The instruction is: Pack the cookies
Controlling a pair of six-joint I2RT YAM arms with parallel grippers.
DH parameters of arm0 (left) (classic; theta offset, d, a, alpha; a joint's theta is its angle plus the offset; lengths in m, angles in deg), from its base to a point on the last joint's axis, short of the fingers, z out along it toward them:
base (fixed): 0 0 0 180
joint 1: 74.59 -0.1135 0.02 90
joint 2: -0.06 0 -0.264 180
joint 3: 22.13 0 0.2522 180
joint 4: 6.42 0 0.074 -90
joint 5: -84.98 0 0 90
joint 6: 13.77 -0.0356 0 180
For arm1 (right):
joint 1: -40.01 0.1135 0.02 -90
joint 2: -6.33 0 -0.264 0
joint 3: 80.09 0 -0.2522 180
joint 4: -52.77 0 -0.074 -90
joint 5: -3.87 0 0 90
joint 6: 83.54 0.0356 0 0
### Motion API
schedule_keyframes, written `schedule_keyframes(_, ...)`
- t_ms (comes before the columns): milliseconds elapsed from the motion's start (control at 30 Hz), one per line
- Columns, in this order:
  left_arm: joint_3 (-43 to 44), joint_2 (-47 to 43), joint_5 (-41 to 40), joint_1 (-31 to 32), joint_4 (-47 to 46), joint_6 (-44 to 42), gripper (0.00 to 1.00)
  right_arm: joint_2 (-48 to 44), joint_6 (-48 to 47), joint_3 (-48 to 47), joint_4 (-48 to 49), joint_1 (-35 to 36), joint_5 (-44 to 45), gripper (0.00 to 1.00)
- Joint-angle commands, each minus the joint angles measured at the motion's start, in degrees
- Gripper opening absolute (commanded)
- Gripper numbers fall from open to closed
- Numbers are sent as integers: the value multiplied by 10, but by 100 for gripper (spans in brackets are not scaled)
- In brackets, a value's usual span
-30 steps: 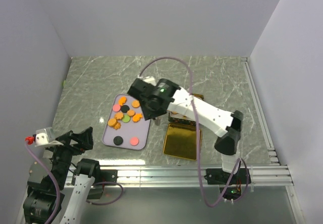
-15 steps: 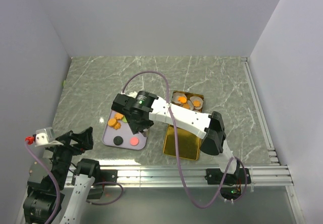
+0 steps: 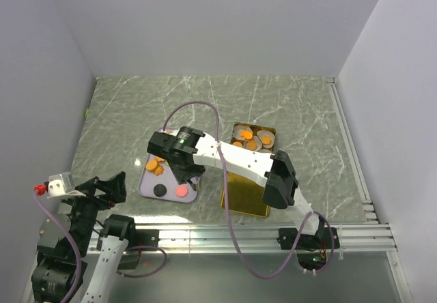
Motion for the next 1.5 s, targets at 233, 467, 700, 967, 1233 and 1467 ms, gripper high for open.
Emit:
schedule_keyframes(233, -1, -35, 4, 1, -20, -6, 100, 13, 3, -25, -40, -2, 16, 54)
schedule_keyframes(467, -2, -37, 4, 1, -20, -7, 100, 25, 3, -30, -40, -1, 16, 53)
schedule_keyframes(700, -1, -38, 5, 1, -21, -7, 100, 34, 3, -31, -41, -2, 15, 48)
schedule_keyframes(967, -1, -39, 7, 1, -21, -8, 99, 32, 6, -25, -43, -8, 22, 37)
schedule_keyframes(1233, -1, -38, 8, 1, -21, -9, 100, -5, 15, -15, -52, -13, 42, 34)
schedule_keyframes(1467, -1, -39, 7, 1, -21, -8, 99, -46, 29, -9, -54, -18, 52, 34)
